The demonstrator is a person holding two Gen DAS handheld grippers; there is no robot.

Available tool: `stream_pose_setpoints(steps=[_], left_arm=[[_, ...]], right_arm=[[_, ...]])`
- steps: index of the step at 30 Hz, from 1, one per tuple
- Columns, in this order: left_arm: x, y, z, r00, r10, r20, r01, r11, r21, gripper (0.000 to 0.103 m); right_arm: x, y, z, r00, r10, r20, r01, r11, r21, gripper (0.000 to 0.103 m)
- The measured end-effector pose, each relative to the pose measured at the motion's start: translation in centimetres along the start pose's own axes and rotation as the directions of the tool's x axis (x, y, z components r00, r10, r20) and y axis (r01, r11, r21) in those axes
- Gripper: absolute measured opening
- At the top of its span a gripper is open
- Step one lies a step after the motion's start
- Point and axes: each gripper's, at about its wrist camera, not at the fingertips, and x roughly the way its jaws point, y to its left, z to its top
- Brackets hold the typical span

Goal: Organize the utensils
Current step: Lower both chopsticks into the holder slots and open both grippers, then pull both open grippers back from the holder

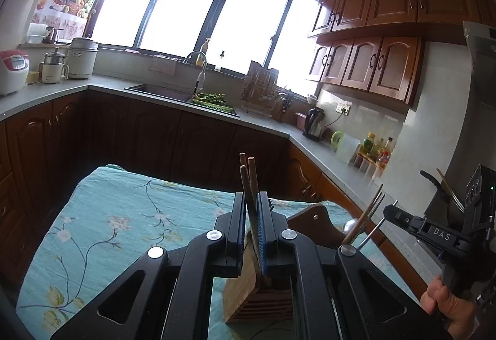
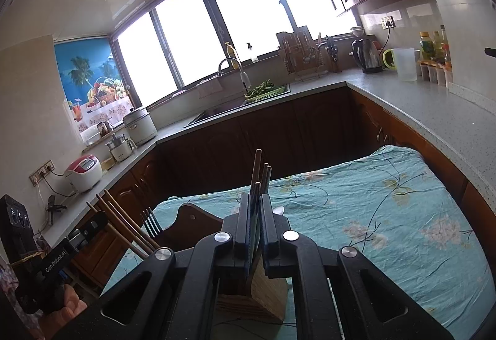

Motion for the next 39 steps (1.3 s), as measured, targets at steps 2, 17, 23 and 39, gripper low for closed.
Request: stream_pose_setpoints(steps=[2, 17, 23, 39], left_arm=[[0.0, 0.1, 0.3, 1.0, -0.007, -0.018, 0.007, 1.0, -0.009, 0.011], [-3.7, -0.1, -0.4, 0.998, 0.067, -0.007, -0.067, 0.997, -0.035, 0.08], [-6.5, -0.6, -1.3, 0.996, 0.088, -0.021, -0.089, 0.995, -0.037, 0.085], [-16.6, -3.0, -4.2, 0.993, 0.121, -0.004, -0.121, 0.993, 0.014, 0.094]], right_arm=[[-0.1, -0.1, -0.1, 1.0, 0.002, 0.0, -0.002, 1.0, 0.005, 0.01], [-3.4, -0.8, -0.7, 0.996, 0.021, 0.088, -0.025, 0.999, 0.047, 0.092], [-4.6, -0.3, -1.9, 0.996, 0.051, 0.078, -0.054, 0.998, 0.042, 0.094], [-11.3, 2.4, -6.4, 0.991, 0.084, 0.103, -0.082, 0.996, -0.03, 0.099]])
